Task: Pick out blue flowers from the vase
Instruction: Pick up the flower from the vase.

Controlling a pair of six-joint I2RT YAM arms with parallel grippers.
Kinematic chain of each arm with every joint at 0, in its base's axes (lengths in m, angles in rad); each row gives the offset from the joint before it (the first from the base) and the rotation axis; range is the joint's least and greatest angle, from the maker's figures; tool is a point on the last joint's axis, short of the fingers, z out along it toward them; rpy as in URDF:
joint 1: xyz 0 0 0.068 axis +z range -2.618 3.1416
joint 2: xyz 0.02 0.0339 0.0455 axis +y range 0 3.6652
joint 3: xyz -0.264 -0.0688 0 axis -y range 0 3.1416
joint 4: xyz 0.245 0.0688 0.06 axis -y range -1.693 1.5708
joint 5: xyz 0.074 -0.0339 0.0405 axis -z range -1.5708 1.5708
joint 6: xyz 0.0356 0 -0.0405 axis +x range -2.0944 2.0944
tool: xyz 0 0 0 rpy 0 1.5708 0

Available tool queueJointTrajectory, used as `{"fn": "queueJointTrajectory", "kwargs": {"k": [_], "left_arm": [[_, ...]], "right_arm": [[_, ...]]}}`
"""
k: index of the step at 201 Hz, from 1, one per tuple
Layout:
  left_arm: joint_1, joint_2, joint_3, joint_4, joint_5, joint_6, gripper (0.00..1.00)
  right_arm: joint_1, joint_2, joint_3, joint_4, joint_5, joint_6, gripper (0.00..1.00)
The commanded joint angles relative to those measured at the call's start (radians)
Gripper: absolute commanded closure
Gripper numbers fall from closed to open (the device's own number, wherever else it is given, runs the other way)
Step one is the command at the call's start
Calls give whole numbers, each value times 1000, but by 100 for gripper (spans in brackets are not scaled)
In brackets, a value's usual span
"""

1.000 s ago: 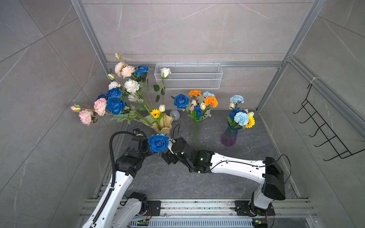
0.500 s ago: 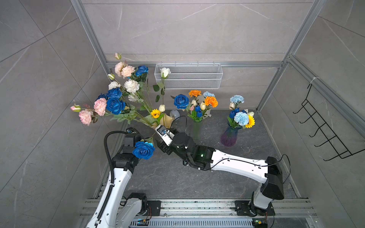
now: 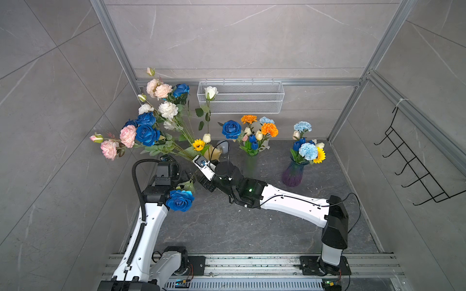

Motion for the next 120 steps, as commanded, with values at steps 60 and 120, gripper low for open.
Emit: {"fn": "queueJointTrajectory", "kwargs": {"k": [60,120], "left_arm": [[11,15,50,16,24,30,7],[15,22,68,5,43,36,7]], "right_arm": [[-7,8,58,-68,-59,-36,39],[-10,76,151,-65,-111,-13,45]]}}
